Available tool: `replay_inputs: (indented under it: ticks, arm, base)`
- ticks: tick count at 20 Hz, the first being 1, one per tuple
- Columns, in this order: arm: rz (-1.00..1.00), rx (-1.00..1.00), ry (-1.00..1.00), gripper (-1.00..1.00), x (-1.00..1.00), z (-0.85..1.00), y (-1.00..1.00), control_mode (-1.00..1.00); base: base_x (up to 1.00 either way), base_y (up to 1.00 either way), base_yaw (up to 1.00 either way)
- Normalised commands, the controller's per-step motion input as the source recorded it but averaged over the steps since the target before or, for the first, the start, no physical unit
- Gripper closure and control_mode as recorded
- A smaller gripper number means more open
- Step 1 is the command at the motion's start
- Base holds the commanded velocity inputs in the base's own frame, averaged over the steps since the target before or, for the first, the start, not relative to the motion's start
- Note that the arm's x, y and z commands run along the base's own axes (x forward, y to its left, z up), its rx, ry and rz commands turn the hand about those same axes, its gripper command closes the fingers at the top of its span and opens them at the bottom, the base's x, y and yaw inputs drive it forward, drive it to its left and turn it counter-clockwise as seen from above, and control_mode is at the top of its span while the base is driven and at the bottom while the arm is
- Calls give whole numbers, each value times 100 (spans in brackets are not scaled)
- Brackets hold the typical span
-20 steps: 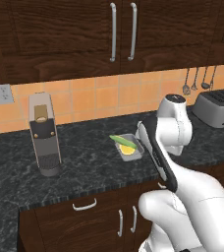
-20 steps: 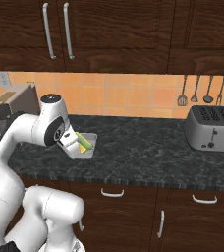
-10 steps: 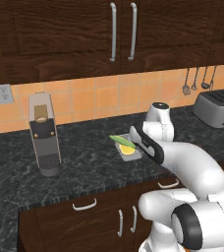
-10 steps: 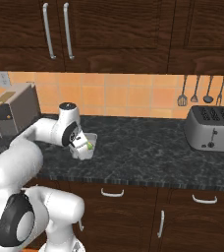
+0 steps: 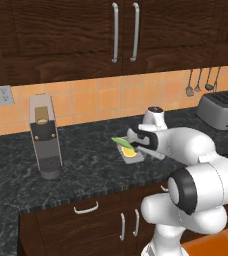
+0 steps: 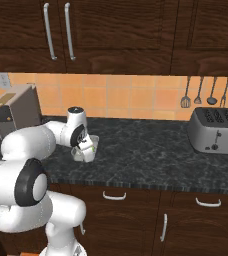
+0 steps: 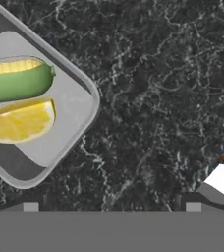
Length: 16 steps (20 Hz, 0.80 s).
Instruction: Take the meat container that has the shrimp and place it on the second highest rack of the freezer. Then take the vegetable container that has the corn and lemon wedge and place it on the highest rack of the freezer.
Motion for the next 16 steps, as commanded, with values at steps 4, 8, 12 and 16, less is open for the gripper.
replay_inputs:
  ticks: [4, 8, 12, 16]
  arm:
    - [-5, 0, -5, -100, 2, -46, 0, -100]
    - [-8, 0, -1, -100, 35, -26, -3, -100]
    - [-8, 0, 0, -100, 34, -13, -4, -100]
    - [-9, 0, 0, -100, 35, -3, -2, -100]
  base:
    - [0, 0, 0]
    - [0, 0, 0]
    - [0, 0, 0]
    - [0, 0, 0]
